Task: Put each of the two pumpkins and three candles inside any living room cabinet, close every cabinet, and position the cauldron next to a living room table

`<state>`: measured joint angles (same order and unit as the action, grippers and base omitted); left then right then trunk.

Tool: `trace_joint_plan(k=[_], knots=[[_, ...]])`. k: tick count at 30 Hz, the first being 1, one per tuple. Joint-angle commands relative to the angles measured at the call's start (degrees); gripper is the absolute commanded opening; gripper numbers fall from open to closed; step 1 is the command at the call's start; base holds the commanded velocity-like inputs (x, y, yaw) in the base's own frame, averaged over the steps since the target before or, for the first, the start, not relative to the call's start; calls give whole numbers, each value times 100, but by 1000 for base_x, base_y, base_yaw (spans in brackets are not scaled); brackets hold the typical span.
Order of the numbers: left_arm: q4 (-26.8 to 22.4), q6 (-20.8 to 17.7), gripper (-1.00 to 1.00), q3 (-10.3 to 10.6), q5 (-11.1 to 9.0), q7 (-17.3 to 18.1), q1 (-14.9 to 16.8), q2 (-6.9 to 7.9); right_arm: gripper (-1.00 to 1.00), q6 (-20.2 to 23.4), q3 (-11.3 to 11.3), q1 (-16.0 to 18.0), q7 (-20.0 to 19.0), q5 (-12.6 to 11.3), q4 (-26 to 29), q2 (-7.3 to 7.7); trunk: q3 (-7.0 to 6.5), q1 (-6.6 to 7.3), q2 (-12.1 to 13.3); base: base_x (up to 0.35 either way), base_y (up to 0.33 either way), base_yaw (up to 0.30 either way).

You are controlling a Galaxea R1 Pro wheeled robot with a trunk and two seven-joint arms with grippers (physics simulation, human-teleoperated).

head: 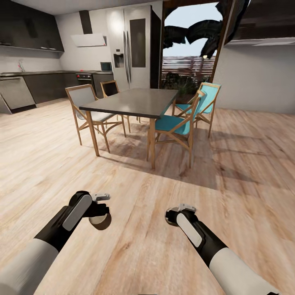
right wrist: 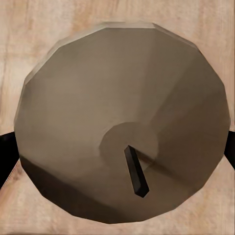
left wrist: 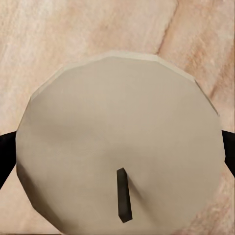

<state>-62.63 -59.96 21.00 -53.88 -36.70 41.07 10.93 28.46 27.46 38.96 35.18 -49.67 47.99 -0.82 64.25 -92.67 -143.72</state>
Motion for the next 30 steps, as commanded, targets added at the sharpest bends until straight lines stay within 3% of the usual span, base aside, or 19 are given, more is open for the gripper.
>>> trace_joint_plan(k=[1, 8, 15, 24, 30], knots=[[-5, -4, -100, 17, -52, -56, 6, 6, -100, -7, 14, 5, 44, -52, 8, 3, -1, 1, -3, 40, -1, 246], [2, -4, -100, 0, -52, -67, 6, 6, -100, -7, 14, 7, 49, -52, 8, 3, -37, 1, -3, 238, 0, 218], [5, -4, -100, -7, -52, -67, 6, 6, -100, -5, 14, 7, 49, -52, 10, 3, -45, 1, -3, 308, 27, 49], [9, -4, -100, -8, -54, -65, 6, 6, -100, -7, 8, 7, 51, -50, 15, 6, -45, 1, -3, 298, 139, 8], [21, -4, -100, -9, -54, -65, 6, 6, -100, -7, 8, 7, 51, -51, 17, 3, -57, 1, -3, 269, 190, 195]])
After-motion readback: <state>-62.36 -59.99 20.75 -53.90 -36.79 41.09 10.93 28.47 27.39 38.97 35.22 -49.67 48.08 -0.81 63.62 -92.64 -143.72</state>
